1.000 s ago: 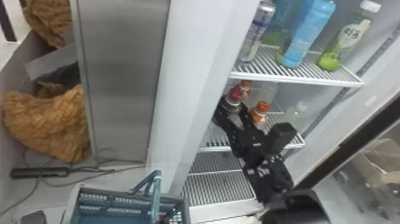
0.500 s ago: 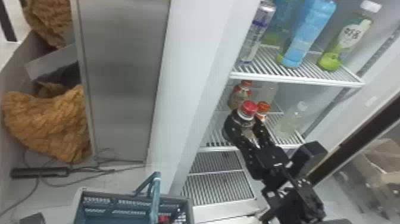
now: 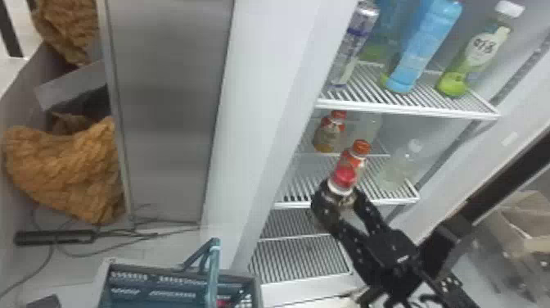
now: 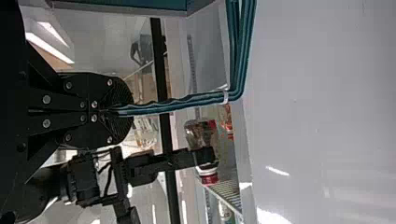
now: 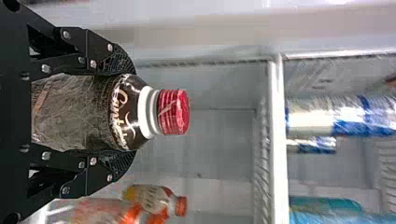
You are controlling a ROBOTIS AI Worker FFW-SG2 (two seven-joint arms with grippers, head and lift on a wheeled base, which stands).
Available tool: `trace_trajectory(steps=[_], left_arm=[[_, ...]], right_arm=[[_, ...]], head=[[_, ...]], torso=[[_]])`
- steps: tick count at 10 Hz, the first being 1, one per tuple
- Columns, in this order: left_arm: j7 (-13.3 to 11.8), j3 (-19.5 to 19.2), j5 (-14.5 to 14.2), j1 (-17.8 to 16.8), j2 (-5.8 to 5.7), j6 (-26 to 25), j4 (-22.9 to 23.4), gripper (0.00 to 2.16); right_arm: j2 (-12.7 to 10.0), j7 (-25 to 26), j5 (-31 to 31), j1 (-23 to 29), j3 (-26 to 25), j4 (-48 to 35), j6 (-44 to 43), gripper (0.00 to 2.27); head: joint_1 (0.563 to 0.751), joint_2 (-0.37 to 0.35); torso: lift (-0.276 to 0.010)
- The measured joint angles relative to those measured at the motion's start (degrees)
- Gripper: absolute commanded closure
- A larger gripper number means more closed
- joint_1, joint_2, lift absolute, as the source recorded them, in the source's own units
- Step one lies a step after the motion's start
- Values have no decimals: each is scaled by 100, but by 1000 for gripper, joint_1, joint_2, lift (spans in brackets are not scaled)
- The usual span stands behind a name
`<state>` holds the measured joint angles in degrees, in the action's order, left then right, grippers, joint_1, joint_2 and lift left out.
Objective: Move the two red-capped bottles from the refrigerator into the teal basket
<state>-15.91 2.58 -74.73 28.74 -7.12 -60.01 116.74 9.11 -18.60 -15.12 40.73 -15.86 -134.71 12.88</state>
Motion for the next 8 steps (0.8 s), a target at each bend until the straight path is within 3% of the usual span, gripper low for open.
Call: trace_trajectory(steps=[3,8], left_arm=[[1,-18,2,34,-5,-1,18,1157],[1,-42,40,38,-13,-33,19,1157]], right_arm=[[-8,-614,84,334,-49,-365,864,702],[425,-1202,141,861,159,-1413,2347,702]], head=[[695,-350],[695,-350]], torso=[[-224],[-224]])
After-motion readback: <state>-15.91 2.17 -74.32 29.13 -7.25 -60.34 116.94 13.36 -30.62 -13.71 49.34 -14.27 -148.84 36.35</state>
